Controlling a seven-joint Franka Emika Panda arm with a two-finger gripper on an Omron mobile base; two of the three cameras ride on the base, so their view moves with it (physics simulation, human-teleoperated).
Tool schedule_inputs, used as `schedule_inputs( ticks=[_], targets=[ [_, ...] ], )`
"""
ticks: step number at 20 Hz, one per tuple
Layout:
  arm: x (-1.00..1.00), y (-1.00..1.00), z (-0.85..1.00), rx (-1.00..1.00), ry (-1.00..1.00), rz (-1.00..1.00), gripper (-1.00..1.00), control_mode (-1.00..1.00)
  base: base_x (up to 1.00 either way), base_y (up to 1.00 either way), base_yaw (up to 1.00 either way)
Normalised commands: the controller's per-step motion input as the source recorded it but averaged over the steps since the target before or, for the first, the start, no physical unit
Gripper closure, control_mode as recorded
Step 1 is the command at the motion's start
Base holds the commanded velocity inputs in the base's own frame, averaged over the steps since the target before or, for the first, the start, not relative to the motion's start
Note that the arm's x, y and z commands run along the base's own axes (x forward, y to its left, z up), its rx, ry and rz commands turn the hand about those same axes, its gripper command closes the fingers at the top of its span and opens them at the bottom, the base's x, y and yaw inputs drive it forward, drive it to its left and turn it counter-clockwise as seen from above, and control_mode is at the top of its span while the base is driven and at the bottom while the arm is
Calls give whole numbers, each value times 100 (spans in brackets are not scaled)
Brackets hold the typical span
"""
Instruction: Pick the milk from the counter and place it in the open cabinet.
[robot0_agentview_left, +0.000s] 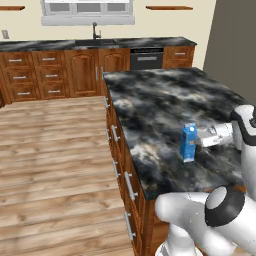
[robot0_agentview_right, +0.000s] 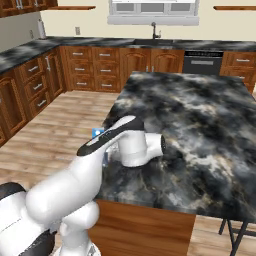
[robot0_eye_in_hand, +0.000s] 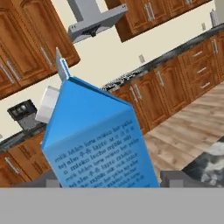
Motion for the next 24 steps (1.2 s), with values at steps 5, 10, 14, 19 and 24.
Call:
schedule_inputs(
  ticks=[5, 10, 14, 19, 24],
  targets=[
    [-65, 55, 76, -20, -2, -23, 100, -100, 0, 0, 0],
    [-69, 2, 56, 0, -15, -22, 100, -100, 0, 0, 0],
    [-71, -10, 78, 8, -30, -25, 100, -100, 0, 0, 0],
    [-20, -10, 81, 1, -5, -25, 100, -100, 0, 0, 0],
    [-11, -16, 22, 0, 6, -22, 100, -100, 0, 0, 0]
  ],
)
